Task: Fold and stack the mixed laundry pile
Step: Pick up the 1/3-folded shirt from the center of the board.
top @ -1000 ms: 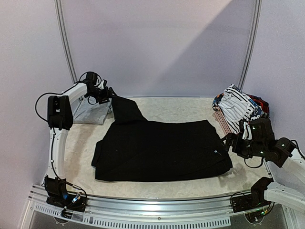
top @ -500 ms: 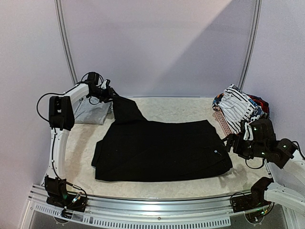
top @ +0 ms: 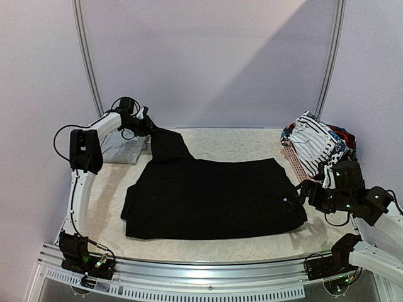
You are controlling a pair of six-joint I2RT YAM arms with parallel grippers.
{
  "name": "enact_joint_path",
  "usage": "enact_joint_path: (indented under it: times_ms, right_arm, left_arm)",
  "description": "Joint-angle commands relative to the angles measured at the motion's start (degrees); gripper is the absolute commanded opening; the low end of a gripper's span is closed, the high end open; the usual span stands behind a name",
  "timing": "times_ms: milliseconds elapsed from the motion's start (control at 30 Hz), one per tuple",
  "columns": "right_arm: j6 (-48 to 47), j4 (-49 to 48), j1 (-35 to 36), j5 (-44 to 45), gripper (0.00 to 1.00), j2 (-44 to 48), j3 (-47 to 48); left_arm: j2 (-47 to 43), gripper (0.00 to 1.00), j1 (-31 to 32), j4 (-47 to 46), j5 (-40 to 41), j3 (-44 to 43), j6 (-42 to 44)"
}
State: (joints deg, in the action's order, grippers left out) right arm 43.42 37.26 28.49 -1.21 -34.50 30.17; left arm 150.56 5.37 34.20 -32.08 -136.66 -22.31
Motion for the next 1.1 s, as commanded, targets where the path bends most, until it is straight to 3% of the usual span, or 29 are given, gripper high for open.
enact_joint_path:
  times_ms: [0, 133, 467, 1067]
  right_arm:
    - [-0.06, -0.26, 0.12, -0.63, 0.98, -0.33, -0.34]
    - [-0.39, 0.22, 0.16, 0.39, 0.98, -1.39, 0.68]
    - [-2.07, 0.89, 0.12, 4.37, 0.98, -5.17, 5.83]
    - [-3.6, -4.45, 0.14, 6.31, 0.98, -18.75, 14.76]
  left_arm:
    - [1.75, 0.0, 0.48, -0.22, -0.14, -2.08, 0.16]
    - [-0.7, 0.0, 0.82, -1.56, -0.51, 0.36, 0.13]
    - [-15.89, 0.0, 3.05, -8.25, -0.62, 18.37, 0.51]
    - [-45.27, 0.0, 12.53, -6.43, 8.23, 43.32, 8.35]
